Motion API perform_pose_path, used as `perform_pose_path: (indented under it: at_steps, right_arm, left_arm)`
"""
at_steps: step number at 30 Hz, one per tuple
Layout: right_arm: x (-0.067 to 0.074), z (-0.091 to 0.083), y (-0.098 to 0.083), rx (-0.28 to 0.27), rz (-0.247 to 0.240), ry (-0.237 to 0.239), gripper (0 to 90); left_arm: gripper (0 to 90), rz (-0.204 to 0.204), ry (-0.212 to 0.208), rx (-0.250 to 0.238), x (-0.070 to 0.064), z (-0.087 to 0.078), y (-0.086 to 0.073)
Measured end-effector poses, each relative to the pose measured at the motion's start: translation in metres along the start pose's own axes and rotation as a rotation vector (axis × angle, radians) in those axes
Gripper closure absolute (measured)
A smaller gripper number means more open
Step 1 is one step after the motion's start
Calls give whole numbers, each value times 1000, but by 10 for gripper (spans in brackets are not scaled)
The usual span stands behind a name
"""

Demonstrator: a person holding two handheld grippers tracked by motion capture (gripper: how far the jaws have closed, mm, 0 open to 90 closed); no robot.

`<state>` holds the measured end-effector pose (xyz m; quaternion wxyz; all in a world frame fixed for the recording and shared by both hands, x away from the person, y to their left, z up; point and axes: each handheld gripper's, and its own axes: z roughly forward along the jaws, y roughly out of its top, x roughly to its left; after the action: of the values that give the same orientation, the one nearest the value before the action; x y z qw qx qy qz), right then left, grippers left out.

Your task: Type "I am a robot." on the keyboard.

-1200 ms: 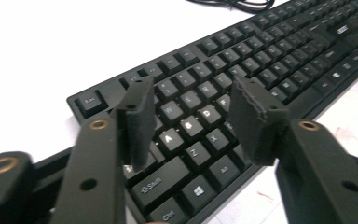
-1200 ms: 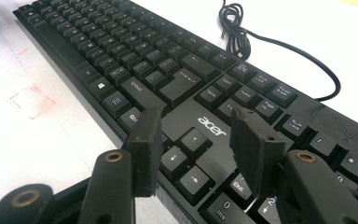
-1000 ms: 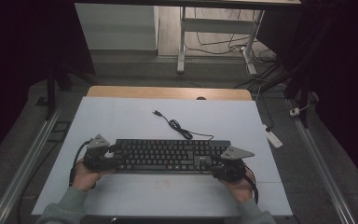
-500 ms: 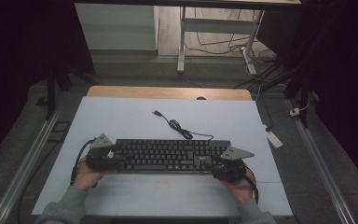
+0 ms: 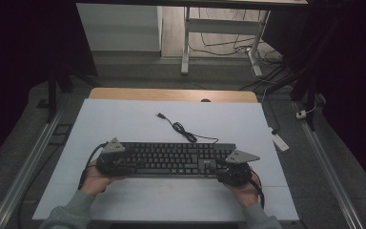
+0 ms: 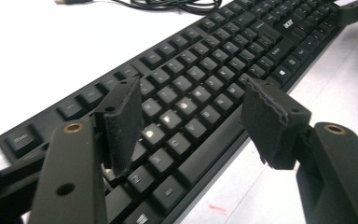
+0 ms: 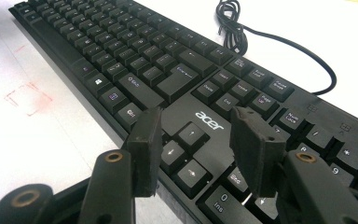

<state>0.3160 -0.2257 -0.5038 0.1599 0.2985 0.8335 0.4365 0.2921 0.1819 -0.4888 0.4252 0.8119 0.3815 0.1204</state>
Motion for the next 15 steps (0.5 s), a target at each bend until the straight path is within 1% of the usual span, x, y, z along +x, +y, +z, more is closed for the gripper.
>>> perform_pose_path:
  at_steps: [1, 3, 6, 10, 13, 15]
  right_arm:
    - [0, 0, 0, 4, 0, -7, 539]
    - [0, 0, 0, 6, 0, 0, 539]
    - [1, 0, -1, 4, 2, -3, 539]
    - [0, -1, -1, 4, 4, -9, 540]
    - [1, -1, -1, 5, 5, -11, 541]
    - [1, 0, -2, 7, 3, -14, 541]
  left_arm:
    - [398, 6, -6, 3, -2, 2, 1]
    - [425, 23, -18, 9, -5, 5, 3]
    - [450, 41, -33, 17, -9, 9, 6]
    - [513, 67, -52, 32, -13, 17, 9]
    - [585, 80, -69, 41, -14, 23, 12]
    - [656, 93, -82, 53, -16, 28, 15]
